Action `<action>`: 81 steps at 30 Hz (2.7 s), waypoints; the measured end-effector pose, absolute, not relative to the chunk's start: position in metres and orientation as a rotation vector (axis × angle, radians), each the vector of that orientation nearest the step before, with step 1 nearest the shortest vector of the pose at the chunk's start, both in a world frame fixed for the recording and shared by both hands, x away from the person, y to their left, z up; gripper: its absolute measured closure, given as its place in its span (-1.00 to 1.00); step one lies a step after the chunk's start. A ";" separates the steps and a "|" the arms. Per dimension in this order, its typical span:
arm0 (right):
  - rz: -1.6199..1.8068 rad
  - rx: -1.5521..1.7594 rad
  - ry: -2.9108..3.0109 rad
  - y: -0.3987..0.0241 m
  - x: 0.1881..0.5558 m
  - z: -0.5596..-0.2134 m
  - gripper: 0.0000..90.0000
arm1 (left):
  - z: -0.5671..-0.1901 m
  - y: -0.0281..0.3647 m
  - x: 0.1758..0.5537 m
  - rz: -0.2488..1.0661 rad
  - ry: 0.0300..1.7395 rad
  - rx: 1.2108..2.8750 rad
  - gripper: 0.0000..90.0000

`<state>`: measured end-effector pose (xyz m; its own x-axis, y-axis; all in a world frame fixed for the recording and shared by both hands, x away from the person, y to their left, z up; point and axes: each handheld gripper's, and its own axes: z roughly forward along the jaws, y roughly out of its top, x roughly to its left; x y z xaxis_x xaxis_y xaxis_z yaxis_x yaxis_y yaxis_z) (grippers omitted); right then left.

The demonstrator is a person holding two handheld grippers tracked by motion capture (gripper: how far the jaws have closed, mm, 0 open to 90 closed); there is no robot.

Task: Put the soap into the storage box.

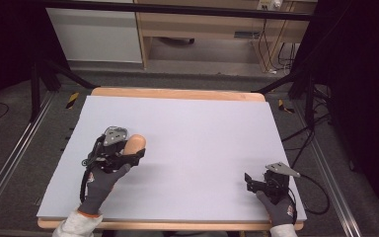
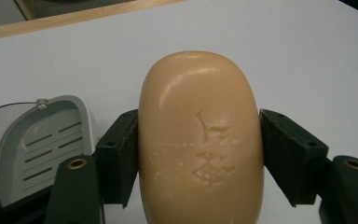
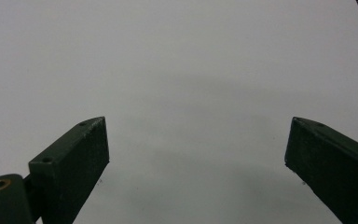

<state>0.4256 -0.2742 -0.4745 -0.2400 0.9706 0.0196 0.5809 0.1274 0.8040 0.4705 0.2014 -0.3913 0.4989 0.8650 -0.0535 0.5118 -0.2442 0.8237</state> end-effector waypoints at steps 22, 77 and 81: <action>0.965 1.491 1.887 -0.274 0.426 -0.475 -0.86 | -0.391 0.242 0.495 0.593 1.263 1.831 -0.29; 0.964 1.492 1.895 -0.273 0.426 -0.475 -0.86 | -0.433 0.265 0.524 0.593 1.388 1.896 -0.28; 0.961 1.492 1.894 -0.273 0.426 -0.475 -0.86 | -0.433 0.264 0.524 0.593 1.385 1.902 -0.28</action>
<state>0.4261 -0.2728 -0.4749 -0.2418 0.9702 0.0159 0.5856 0.1329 0.7997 0.5241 0.2641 -0.4329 0.3235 0.9455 -0.0378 0.6251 -0.1835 0.7586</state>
